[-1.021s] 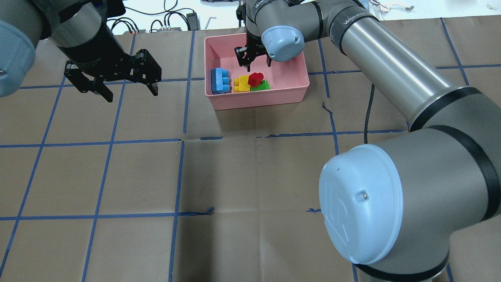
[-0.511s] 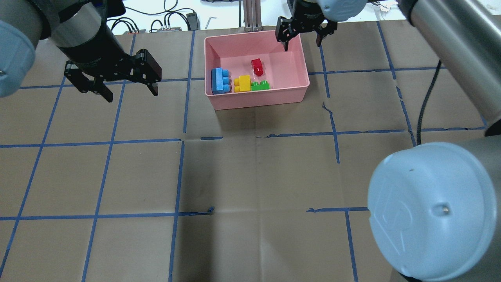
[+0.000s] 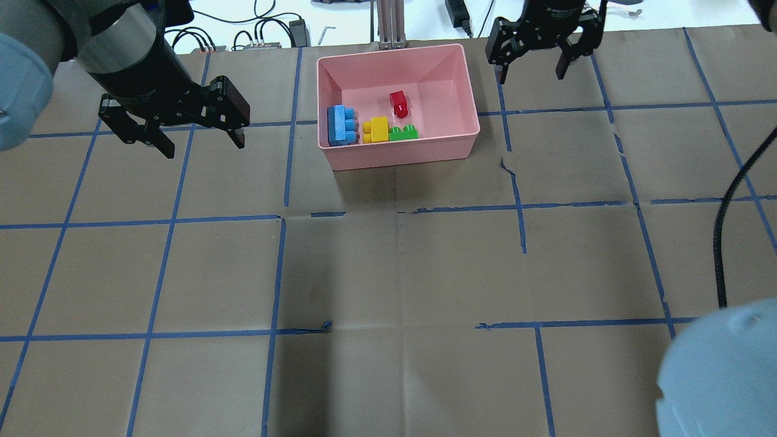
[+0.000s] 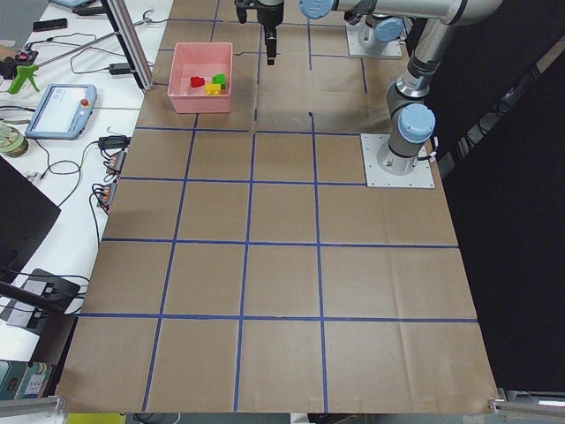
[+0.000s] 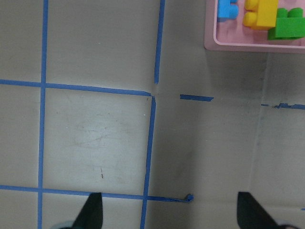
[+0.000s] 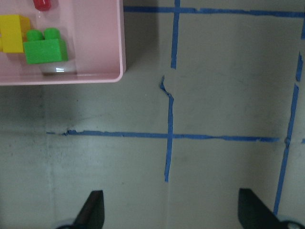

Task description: Put all blocks into box

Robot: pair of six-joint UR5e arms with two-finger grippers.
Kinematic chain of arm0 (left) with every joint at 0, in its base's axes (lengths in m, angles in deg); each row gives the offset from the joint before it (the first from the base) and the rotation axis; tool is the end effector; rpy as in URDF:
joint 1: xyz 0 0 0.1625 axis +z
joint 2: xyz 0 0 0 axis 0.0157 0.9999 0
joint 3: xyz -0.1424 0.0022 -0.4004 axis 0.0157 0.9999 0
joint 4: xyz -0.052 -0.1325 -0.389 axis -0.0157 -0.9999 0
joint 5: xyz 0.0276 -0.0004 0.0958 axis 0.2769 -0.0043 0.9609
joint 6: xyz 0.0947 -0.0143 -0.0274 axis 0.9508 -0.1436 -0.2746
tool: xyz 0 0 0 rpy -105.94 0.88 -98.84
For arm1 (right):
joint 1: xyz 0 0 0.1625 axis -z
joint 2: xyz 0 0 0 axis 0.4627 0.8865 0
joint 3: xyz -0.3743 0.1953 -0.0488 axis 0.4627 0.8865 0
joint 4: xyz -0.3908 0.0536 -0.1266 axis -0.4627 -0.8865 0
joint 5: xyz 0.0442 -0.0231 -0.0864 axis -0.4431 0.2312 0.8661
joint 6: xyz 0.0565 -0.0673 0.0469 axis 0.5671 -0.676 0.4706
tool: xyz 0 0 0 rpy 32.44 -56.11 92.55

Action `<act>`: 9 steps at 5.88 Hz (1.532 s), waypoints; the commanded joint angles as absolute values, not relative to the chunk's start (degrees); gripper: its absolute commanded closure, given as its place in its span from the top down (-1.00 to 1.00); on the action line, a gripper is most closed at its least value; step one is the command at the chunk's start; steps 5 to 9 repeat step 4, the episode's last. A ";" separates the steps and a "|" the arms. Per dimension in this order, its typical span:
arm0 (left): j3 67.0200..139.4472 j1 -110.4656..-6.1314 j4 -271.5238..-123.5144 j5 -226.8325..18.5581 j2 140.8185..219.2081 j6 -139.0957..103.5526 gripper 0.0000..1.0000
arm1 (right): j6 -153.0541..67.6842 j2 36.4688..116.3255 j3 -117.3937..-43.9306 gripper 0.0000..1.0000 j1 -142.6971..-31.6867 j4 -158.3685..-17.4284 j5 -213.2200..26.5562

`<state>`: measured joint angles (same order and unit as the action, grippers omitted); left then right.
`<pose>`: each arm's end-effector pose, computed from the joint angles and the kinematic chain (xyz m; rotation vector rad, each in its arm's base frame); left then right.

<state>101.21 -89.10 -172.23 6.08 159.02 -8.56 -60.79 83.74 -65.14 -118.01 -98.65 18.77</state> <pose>-0.1356 -0.4836 0.5072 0.1497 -3.1137 0.0381 0.1395 -0.5806 0.4710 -0.0554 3.1237 0.0745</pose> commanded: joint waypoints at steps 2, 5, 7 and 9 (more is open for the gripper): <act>101.30 -89.10 -172.21 6.08 159.10 -8.67 1.00 | -55.16 94.22 -74.86 0.99 -120.27 -99.04 20.12; 101.30 -89.10 -172.21 6.08 159.01 -8.67 1.00 | -55.32 94.04 -74.85 0.99 -120.28 -98.87 20.13; 101.30 -89.10 -172.21 6.08 159.01 -8.67 1.00 | -55.32 94.04 -74.85 0.99 -120.28 -98.87 20.13; 101.30 -89.10 -172.21 6.08 159.01 -8.67 1.00 | -55.32 94.04 -74.85 0.99 -120.28 -98.87 20.13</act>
